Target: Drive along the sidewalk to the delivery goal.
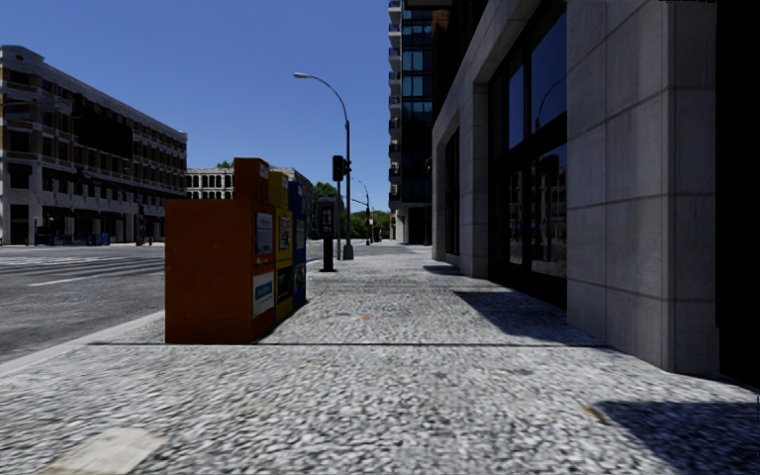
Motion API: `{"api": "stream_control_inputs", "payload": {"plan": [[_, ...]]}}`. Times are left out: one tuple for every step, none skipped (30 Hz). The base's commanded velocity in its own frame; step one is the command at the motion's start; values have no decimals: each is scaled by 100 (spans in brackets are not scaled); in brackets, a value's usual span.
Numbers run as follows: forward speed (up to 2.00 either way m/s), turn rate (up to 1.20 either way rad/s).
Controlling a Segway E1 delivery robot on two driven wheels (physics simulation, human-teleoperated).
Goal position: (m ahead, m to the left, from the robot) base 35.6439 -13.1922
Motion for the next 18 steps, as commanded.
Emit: {"api": "stream_control_inputs", "payload": {"plan": [[200,0],[200,0],[200,0],[200,0],[200,0],[200,0],[200,-12],[200,0],[200,0],[200,0],[200,0],[200,0],[200,0],[200,0],[200,0],[200,0],[200,0],[200,0]]}}
